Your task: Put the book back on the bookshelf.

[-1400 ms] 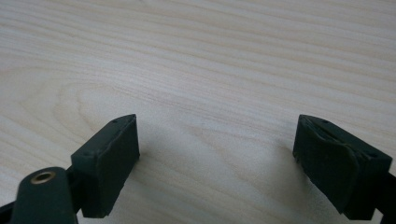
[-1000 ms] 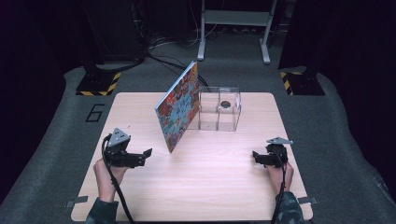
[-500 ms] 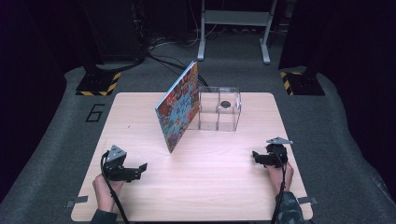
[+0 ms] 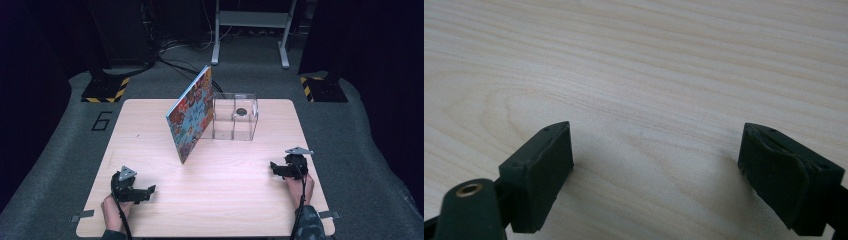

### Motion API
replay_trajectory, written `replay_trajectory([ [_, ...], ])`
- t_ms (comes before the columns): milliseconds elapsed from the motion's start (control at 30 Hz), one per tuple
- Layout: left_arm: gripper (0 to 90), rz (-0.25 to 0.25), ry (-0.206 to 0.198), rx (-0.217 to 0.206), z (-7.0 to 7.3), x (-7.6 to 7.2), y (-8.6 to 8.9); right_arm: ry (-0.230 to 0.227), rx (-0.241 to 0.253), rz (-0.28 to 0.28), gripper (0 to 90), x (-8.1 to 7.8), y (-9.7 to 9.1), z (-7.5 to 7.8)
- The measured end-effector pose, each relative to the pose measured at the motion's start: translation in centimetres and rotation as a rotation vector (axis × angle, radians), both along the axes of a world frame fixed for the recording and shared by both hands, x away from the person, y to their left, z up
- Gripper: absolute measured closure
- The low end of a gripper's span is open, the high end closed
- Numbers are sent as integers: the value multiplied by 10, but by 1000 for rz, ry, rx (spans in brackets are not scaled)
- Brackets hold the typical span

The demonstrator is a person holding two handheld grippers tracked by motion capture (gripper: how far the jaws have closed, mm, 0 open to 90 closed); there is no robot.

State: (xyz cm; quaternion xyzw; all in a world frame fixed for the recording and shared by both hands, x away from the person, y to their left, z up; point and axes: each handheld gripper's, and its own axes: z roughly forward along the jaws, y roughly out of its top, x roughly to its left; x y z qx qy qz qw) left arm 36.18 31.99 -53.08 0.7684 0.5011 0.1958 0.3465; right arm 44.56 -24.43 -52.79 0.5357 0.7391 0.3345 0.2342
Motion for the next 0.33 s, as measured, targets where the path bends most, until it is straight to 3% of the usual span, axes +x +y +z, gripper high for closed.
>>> replay_trajectory([
  [67,0,-3,-7,50,-1,0,-4,1,1,1,134,0,0,0],
  [333,0,5,-8,42,-1,0,-5,-1,3,-9,133,0,1,0],
])
